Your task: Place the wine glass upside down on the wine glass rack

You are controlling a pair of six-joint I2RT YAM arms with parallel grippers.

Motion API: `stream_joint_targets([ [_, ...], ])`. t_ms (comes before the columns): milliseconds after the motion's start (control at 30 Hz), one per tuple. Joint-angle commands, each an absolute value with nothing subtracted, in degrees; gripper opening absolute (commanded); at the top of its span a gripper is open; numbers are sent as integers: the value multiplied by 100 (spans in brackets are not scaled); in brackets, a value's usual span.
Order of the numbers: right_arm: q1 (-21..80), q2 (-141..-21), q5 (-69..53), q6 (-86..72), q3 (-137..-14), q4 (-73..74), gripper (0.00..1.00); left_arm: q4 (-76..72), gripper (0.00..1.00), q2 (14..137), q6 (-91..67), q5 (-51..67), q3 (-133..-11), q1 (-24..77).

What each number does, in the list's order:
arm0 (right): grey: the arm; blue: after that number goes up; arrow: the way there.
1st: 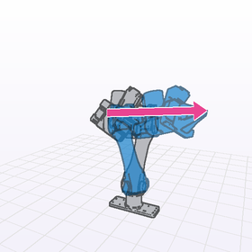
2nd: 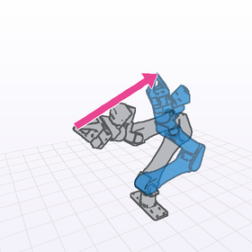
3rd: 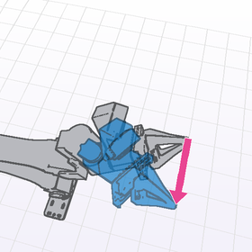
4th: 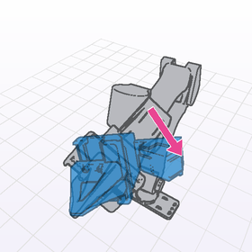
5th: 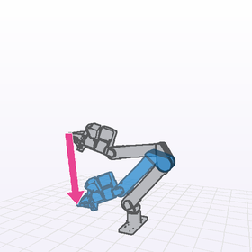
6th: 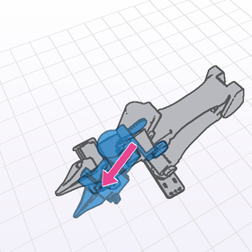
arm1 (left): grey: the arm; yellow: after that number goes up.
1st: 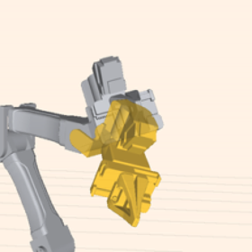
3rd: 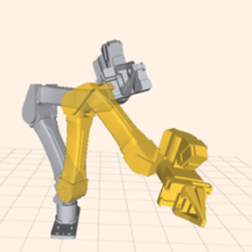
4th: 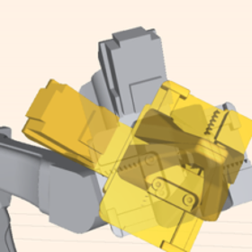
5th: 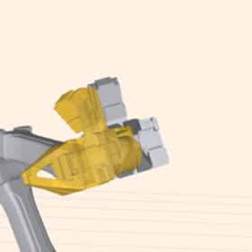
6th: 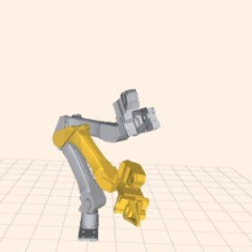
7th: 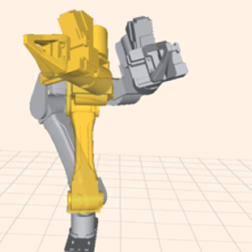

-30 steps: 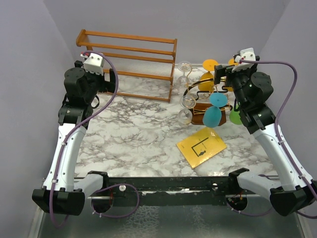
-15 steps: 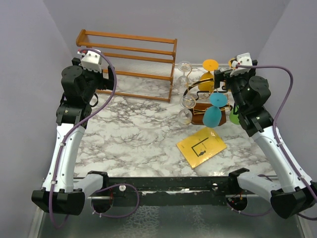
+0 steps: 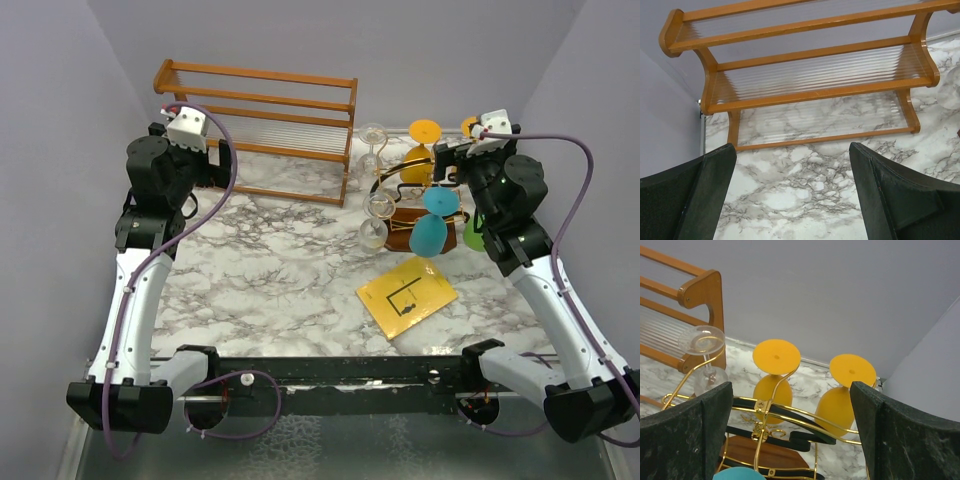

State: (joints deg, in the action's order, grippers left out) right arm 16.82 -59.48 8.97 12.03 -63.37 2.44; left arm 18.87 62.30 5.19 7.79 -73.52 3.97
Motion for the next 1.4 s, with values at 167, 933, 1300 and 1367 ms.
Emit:
stream_joint_targets([
  [167,1592,-5676,735,1274,-6059,33,100,1833,99,6094,540,923,-7220,312],
  [933,1591,-5146,673,1703,-6308,1155,100,2006,99,5613,774,903,-7079,233],
  [1300,1587,-4955,622,1665,-5990,1201,100,1788,99,5357,679,669,-6454,229],
  [1367,1583,-4960,561,1630,-5961,1166,100,1763,99,5348,661,628,-6416,229],
])
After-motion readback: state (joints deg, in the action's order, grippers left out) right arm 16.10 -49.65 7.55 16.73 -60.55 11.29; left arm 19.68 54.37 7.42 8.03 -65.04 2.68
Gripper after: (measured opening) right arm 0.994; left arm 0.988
